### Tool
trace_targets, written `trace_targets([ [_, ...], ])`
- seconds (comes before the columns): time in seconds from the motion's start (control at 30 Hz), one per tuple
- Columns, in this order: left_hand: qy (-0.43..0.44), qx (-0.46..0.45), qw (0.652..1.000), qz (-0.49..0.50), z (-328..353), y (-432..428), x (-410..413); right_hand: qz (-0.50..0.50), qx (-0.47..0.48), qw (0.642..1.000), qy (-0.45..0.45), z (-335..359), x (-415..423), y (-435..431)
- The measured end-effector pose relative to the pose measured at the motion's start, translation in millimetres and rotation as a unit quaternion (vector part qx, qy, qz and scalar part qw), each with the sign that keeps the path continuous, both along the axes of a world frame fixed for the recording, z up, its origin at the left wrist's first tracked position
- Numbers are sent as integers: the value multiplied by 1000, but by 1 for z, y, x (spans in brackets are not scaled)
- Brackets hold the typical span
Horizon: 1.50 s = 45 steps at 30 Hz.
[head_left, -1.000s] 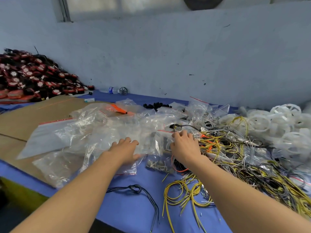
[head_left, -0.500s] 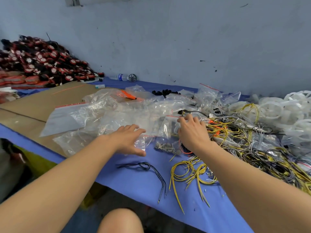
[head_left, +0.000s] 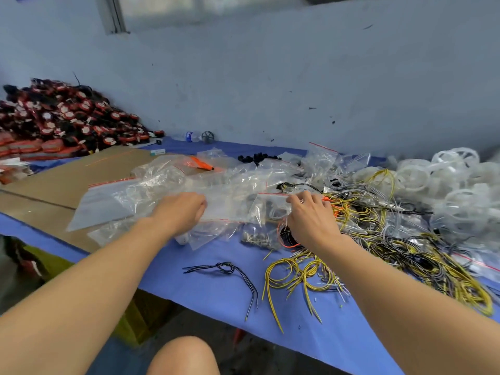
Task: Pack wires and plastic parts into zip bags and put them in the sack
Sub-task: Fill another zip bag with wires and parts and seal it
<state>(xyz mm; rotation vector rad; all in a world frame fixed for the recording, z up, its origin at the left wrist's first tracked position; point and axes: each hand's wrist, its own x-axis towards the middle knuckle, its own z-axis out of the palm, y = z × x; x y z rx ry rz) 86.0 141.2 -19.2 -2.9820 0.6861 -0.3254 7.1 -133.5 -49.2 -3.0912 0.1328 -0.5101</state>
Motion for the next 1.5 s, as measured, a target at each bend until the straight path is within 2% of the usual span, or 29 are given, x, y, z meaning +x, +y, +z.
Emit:
trace_targets([
  [0.07, -65, -51, 997, -7, 35, -14, 3, -6, 11, 1000, -13, 3, -2, -7],
  [0.13, -126, -47, 991, -12, 74, -32, 7, -16, 33, 999, -29, 6, -4, -12],
  [0.2, -149, -26, 989, -9, 112, -56, 7, -27, 76, 996, -46, 8, -5, -17],
  [0.3, -153, -72, 984, -51, 161, -100, -8, -34, 234, 968, -85, 13, -6, -23],
  [0.4, -110, -213, 960, -148, 189, -143, -32, -21, 444, 888, -117, 27, -10, -32],
  [0.5, 16, -407, 883, -235, 191, -177, -54, -6, 602, 786, -140, 46, -17, -53],
  [0.63, 147, -586, 765, -223, 156, -201, -53, -27, 740, 643, -196, 65, -29, -100],
  [0.7, 190, -614, 744, -181, 125, -208, -45, -29, 752, 623, -216, 64, -41, -125],
  [0.77, 224, -628, 735, -129, 90, -213, -38, -41, 742, 633, -219, 55, -52, -146],
  [0.87, 326, -661, 673, -62, 41, -219, -34, -90, 737, 650, -165, 29, -61, -166],
  [0.9, 349, -660, 664, -42, 27, -221, -34, -112, 732, 658, -134, 17, -62, -172],
  [0.93, 358, -650, 670, -26, 14, -222, -35, -119, 731, 664, -102, 6, -63, -177],
  [1.0, 341, -611, 714, 0, -11, -227, -31, -106, 729, 673, -69, -12, -68, -182],
  [1.03, 330, -594, 733, 8, -21, -230, -30, -112, 712, 689, -71, -19, -70, -186],
  [1.13, 322, -563, 761, -7, -39, -244, -40, -159, 630, 749, -130, -33, -79, -206],
  [1.2, 347, -534, 770, -35, -45, -255, -53, -172, 566, 787, -177, -35, -87, -221],
  [1.23, 372, -532, 759, -45, -52, -260, -58, -179, 536, 803, -191, -37, -93, -229],
  [1.37, 484, -556, 674, -37, -73, -273, -83, -221, 417, 861, -188, -51, -123, -257],
  [1.5, 518, -528, 669, -67, -76, -281, -96, -295, 323, 885, -159, -51, -144, -272],
])
